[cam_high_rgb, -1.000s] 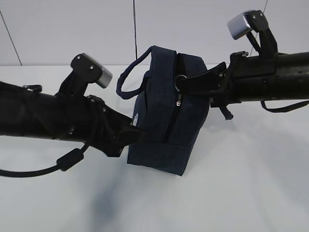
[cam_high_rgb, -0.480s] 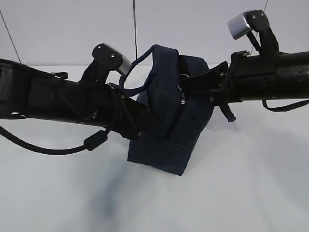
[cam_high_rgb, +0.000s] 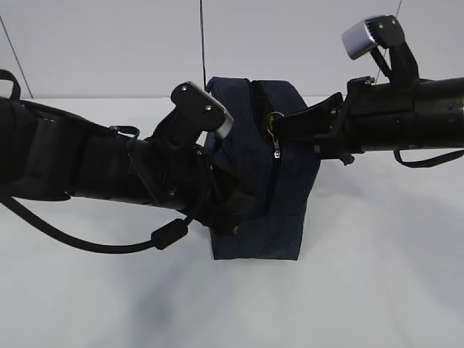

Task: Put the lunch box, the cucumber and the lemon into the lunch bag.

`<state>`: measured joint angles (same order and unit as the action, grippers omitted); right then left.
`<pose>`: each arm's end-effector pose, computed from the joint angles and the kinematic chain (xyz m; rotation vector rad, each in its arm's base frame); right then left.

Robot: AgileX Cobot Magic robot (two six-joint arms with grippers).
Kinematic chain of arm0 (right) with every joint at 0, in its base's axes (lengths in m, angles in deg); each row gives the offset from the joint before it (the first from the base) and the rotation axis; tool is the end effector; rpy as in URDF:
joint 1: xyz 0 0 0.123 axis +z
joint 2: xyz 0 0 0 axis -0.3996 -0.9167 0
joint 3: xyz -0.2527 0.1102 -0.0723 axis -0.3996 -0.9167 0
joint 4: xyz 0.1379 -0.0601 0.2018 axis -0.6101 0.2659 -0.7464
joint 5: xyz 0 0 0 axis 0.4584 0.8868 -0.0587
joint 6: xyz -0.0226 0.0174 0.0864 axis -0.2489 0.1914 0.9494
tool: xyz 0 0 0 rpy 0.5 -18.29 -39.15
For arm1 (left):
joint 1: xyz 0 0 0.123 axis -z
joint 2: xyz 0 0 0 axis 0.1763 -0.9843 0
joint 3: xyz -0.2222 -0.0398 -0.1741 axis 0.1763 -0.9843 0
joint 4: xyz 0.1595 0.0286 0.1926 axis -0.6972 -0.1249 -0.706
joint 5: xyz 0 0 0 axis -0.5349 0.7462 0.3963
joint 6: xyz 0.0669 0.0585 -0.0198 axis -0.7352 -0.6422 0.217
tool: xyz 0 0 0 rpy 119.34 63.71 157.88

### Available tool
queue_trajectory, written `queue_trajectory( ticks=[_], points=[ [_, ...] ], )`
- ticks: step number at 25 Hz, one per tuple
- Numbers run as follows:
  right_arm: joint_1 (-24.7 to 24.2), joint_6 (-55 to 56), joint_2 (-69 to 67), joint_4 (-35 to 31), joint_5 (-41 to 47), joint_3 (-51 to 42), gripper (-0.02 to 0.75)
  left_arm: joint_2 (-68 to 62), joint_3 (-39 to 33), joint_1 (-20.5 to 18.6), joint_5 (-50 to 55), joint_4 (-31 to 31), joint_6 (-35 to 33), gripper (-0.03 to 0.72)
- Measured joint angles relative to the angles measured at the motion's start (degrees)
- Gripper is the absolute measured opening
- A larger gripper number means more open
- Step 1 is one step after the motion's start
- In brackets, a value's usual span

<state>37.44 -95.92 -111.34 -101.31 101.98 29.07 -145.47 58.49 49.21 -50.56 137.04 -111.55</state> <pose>0.2888 0.1343 0.2521 -0.8448 1.8324 0.7979 0.2643 -0.2409 0.1869 1.0181 2.0504 -0.5471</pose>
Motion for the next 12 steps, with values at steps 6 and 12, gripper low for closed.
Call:
queue_trajectory(
  ticks=[6,12],
  points=[
    [0.0,0.0,0.0,0.0,0.1,0.0,0.007,0.0,0.0,0.0,-1.7,0.6,0.0,0.03],
    [0.0,0.0,0.0,0.0,0.2,0.6,0.007,0.0,0.0,0.0,-1.9,0.6,1.3,0.003]
  ],
)
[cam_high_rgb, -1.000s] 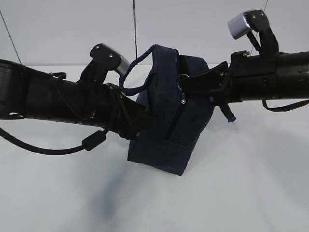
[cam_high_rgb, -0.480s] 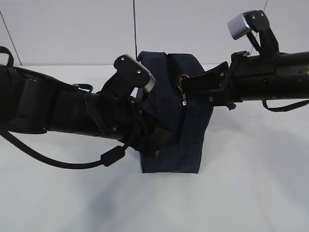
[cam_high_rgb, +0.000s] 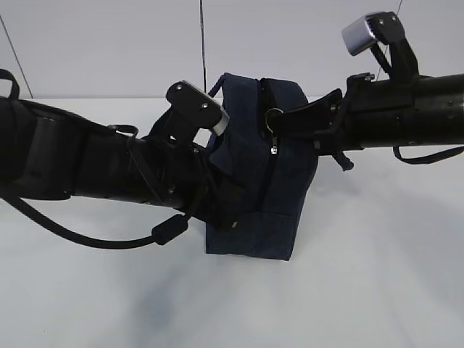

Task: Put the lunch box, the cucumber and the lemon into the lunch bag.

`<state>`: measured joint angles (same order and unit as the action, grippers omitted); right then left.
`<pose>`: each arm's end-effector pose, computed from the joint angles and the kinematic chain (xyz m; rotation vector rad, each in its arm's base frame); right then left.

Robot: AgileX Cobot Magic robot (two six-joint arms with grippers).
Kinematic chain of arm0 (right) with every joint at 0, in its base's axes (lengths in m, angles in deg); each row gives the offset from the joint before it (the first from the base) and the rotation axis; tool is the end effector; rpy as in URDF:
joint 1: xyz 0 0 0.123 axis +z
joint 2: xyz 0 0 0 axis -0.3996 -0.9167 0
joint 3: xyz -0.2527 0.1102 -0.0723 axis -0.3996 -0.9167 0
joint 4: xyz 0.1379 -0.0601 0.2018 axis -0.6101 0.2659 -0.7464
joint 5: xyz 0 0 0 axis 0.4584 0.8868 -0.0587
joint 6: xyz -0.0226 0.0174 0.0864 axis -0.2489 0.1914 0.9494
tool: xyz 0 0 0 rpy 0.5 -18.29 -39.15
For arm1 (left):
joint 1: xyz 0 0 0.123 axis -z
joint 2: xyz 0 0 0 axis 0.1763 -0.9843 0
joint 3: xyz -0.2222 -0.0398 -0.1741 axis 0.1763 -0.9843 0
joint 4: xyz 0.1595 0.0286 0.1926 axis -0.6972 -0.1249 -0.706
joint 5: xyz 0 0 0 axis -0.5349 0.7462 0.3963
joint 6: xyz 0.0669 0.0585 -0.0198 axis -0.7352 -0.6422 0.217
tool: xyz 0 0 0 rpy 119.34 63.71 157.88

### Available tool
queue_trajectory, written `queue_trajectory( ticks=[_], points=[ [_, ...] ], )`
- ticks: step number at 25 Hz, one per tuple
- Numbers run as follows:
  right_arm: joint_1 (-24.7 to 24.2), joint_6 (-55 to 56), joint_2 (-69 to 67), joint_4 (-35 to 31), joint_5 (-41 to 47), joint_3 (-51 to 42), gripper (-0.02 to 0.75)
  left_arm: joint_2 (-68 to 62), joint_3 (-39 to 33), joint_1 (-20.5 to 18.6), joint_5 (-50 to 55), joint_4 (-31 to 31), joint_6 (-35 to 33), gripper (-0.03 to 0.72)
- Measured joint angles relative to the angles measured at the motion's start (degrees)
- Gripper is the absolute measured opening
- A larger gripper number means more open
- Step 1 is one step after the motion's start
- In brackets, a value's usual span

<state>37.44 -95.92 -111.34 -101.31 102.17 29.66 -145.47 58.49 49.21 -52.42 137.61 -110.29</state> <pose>0.2901 0.1348 0.2552 -0.8473 1.8206 0.7978 0.2663 -0.2388 0.1861 0.9731 2.0800 -0.5260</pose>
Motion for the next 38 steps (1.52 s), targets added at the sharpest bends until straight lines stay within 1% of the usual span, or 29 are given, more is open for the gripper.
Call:
queue_trajectory(
  ticks=[5,13,17,21,25,31,38],
  points=[
    [0.0,0.0,0.0,0.0,-0.9,1.8,0.007,0.0,0.0,0.0,0.0,0.1,1.2,0.003],
    [0.0,-0.6,0.0,0.0,-5.8,4.9,0.007,0.0,0.0,0.0,0.9,0.1,1.8,0.002],
    [0.0,-0.7,-1.5,0.0,-6.1,6.7,0.007,0.0,0.0,0.0,1.6,0.1,2.6,0.001],
    [0.1,-0.8,-3.8,-0.1,-7.0,9.2,0.007,0.0,0.0,0.0,2.1,-0.2,5.2,0.001],
    [0.1,-0.9,-6.4,-0.2,-7.1,12.1,0.007,0.0,0.0,0.0,2.5,-5.0,11.4,0.001],
    [0.1,-0.9,-9.5,-0.3,-8.3,15.4,0.007,0.0,0.0,0.0,4.6,-16.0,21.4,0.001],
    [0.1,-1.2,-12.5,-0.5,-10.2,19.3,0.007,2.8,-0.4,0.0,7.2,-25.4,28.9,0.0]
  ],
)
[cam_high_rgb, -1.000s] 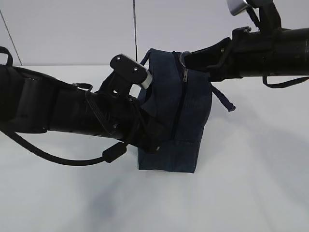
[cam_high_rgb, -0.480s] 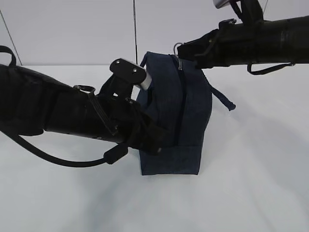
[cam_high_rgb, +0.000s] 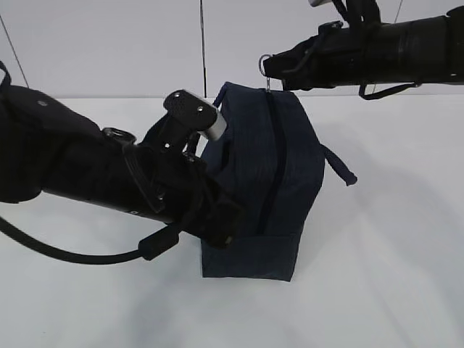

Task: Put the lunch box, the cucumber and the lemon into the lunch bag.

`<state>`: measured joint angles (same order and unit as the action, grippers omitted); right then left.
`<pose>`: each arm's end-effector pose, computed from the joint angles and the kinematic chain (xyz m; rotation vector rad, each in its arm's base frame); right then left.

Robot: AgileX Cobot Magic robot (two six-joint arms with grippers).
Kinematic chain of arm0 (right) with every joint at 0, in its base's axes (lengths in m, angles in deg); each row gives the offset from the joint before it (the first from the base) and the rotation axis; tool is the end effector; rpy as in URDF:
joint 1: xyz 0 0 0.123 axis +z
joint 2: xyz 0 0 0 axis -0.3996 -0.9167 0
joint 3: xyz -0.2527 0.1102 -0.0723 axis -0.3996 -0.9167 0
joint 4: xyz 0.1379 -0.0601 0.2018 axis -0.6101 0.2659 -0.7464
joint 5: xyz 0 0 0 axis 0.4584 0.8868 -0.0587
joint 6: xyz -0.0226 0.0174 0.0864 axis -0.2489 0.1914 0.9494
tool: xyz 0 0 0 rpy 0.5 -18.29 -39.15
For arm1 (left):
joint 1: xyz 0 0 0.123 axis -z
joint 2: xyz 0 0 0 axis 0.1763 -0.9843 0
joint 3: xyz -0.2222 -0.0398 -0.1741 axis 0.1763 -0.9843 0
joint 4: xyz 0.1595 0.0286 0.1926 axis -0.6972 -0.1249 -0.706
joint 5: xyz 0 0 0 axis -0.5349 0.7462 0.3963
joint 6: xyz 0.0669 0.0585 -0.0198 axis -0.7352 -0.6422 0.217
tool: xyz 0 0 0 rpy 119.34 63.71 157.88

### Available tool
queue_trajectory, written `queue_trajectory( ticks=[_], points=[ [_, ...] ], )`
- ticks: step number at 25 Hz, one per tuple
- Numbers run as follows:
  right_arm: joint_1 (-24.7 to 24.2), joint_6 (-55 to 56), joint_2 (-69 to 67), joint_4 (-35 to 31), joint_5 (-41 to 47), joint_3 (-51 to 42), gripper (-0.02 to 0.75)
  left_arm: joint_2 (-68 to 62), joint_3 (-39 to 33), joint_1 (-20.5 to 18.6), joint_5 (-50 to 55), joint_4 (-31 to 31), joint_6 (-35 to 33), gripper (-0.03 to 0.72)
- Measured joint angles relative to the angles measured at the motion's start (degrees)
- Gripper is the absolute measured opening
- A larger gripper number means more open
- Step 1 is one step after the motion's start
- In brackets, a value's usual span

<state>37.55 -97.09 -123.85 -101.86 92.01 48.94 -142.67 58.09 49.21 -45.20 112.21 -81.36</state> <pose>0.3752 0.1435 0.2703 -0.7769 1.7791 0.5789 0.2487 -0.2387 0.1955 1.0103 2.1611 -0.6791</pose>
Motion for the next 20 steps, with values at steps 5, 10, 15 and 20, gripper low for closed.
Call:
queue_trajectory(
  ticks=[5,10,15,20],
  points=[
    [0.0,-0.1,-2.6,0.0,-1.3,2.6,0.007,2.4,-3.2,0.0,2.4,-2.4,2.3,0.0],
    [0.0,-0.1,-6.8,0.0,-1.3,5.8,0.007,5.1,-6.3,-0.1,2.6,-3.0,2.4,0.0],
    [0.0,-0.1,-10.8,0.0,-1.6,8.4,0.007,6.3,-7.0,-0.1,3.2,-4.6,2.6,0.0],
    [0.0,-0.1,-11.0,0.0,-0.9,8.6,0.007,6.3,-7.1,-0.1,3.3,-4.9,2.6,0.0]
  ],
)
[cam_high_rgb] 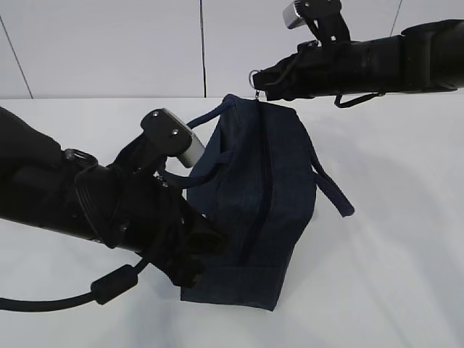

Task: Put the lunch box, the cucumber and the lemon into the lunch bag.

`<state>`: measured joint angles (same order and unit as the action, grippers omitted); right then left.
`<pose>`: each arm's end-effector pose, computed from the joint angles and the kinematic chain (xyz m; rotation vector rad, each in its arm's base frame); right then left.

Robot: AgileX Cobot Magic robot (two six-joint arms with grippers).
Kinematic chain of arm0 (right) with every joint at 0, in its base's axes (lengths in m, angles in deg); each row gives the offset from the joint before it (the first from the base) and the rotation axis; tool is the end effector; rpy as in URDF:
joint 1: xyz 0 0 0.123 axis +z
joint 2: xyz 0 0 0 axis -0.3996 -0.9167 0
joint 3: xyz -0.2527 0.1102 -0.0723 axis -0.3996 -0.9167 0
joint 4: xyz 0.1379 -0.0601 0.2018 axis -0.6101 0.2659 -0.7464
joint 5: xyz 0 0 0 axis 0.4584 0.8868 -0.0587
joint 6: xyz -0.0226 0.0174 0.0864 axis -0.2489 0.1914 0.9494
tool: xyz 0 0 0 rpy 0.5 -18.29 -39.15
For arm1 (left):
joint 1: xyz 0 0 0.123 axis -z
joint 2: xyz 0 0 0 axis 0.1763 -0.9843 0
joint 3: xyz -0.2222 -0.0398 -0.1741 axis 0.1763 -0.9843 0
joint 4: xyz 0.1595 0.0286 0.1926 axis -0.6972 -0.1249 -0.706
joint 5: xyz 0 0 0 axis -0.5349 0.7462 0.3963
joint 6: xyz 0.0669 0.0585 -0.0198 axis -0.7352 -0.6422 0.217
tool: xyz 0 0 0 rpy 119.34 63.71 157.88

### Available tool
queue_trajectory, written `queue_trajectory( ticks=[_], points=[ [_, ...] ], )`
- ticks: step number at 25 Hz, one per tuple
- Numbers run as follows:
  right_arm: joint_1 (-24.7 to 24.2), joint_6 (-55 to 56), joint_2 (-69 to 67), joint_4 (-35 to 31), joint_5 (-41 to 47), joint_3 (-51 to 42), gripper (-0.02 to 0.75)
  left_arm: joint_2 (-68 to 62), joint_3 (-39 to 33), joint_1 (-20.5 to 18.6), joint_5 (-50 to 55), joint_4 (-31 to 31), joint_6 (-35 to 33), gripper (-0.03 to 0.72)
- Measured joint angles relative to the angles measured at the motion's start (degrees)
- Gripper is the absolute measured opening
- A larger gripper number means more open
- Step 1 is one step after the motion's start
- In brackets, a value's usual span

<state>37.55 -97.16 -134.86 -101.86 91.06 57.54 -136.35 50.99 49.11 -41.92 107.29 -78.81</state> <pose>0.4191 0.1531 0.2342 -0.7699 1.8277 0.5725 0.2175 -0.2178 0.1966 1.0964 2.1788 -0.7034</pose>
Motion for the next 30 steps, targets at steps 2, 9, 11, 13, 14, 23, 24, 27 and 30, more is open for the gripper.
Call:
queue_trajectory(
  ticks=[2,9,11,13,14,23,24,27,30],
  points=[
    [0.0,0.0,0.0,0.0,0.6,0.1,0.007,0.0,0.0,0.0,-0.4,0.0,0.0,0.006],
    [-0.1,0.1,0.0,-0.1,2.6,0.1,0.007,0.1,-0.1,0.0,0.3,1.9,0.0,0.334],
    [-0.1,0.1,0.0,-0.1,2.9,0.1,0.007,1.0,-0.1,0.0,0.7,2.6,0.1,0.387],
    [-0.2,0.1,0.0,-0.1,3.3,0.1,0.007,3.1,-0.1,0.0,0.6,2.8,0.1,0.407],
    [-0.2,0.1,0.0,-0.1,3.5,0.1,0.007,4.5,-0.1,0.0,0.6,2.9,0.1,0.412],
    [-0.2,0.5,0.0,-0.1,4.3,0.1,0.007,14.5,0.9,-3.1,0.2,1.6,8.8,0.399],
    [-0.2,0.7,0.0,-0.1,4.3,0.1,0.007,14.5,1.7,-3.8,1.1,0.4,10.7,0.393],
    [-0.2,0.9,0.0,-0.1,4.8,0.2,0.007,14.4,6.0,-6.1,4.2,-6.3,17.6,0.366],
    [-0.2,1.0,0.0,-0.1,5.3,0.2,0.007,13.7,11.3,-7.0,7.4,-17.4,27.2,0.355]
  ],
)
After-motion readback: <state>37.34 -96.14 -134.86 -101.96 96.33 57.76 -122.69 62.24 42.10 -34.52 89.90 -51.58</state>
